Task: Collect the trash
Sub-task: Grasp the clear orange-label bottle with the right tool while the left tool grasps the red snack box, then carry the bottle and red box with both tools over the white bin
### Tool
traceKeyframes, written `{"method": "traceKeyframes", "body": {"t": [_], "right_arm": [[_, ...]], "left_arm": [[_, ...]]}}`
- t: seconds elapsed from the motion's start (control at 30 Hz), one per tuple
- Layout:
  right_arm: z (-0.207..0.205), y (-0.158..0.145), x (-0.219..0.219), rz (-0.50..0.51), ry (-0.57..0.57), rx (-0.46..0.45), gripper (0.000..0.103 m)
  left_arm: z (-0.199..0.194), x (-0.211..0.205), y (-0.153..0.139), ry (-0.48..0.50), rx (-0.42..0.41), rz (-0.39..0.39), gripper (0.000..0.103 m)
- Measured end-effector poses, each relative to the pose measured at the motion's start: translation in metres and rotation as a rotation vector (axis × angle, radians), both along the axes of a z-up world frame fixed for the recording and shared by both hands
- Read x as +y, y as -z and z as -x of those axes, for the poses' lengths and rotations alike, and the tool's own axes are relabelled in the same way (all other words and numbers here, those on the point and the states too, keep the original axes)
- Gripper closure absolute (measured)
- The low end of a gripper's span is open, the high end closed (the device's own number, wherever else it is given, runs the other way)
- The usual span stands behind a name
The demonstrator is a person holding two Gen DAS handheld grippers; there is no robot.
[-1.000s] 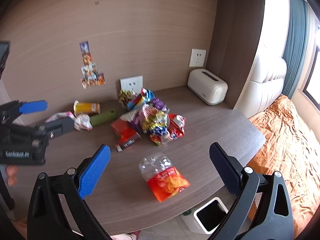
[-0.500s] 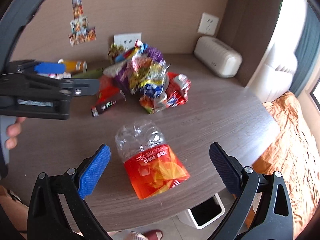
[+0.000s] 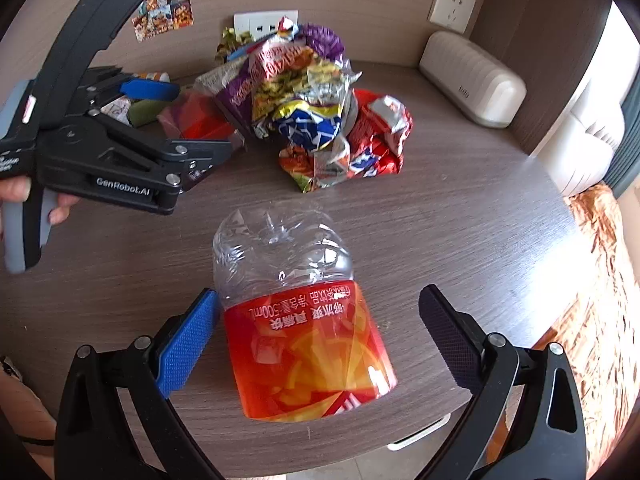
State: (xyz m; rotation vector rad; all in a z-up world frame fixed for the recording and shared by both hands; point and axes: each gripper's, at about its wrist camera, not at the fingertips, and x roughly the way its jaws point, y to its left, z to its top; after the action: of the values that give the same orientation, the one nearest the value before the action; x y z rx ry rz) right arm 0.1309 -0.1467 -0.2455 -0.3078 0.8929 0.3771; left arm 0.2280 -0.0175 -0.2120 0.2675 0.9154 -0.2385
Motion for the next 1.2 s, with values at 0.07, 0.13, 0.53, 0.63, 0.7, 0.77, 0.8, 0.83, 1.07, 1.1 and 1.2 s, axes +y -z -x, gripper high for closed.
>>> {"method": "traceKeyframes", "body": {"t": [0.07, 0.13, 0.53, 0.63, 0.7, 0.77, 0.8, 0.83, 1.07, 1.1, 1.2], "right_arm": [[-0.003, 0.000, 0.001, -0.005, -0.005, -0.001, 0.004], [-0.006, 0.001, 0.001, -0.012, -0.011, 0.009, 0.004], [-0.018, 0.005, 0.005, -0.074, -0.053, 0.062, 0.025], [-0.014, 0.003, 0.006, -0.074, -0.055, 0.054, 0.025], [-0.012, 0.001, 0.006, -0.076, -0.051, 0.048, 0.025], [-0.008, -0.002, 0.004, -0.081, -0.046, 0.041, 0.025], [-0.005, -0.004, 0.003, -0.085, -0.045, 0.034, 0.025], [-0.001, -0.006, 0.002, -0.087, -0.045, 0.028, 0.025], [0.018, -0.025, -0.012, -0.117, -0.030, -0.023, 0.025], [0.022, -0.027, -0.015, -0.122, -0.025, -0.030, 0.025], [0.032, -0.035, -0.030, -0.133, -0.002, -0.052, 0.025]], "left_arm": [[-0.008, 0.001, 0.005, 0.018, 0.024, -0.010, 0.005], [-0.015, 0.004, 0.009, 0.041, 0.056, -0.001, 0.005], [-0.010, -0.001, 0.020, 0.053, 0.064, 0.038, 0.016], [-0.003, -0.009, 0.020, 0.060, 0.052, 0.045, 0.017], [0.003, -0.012, 0.022, 0.059, 0.046, 0.038, 0.018], [0.018, -0.011, 0.019, 0.056, 0.038, 0.042, 0.018], [0.023, -0.011, 0.016, 0.054, 0.037, 0.042, 0.018], [0.028, -0.012, 0.012, 0.052, 0.036, 0.043, 0.018], [0.055, -0.019, -0.015, 0.043, 0.007, 0.046, 0.018], [0.063, -0.024, -0.021, 0.049, 0.001, 0.053, 0.018], [0.074, -0.038, -0.033, 0.070, -0.015, 0.059, 0.018]]}}
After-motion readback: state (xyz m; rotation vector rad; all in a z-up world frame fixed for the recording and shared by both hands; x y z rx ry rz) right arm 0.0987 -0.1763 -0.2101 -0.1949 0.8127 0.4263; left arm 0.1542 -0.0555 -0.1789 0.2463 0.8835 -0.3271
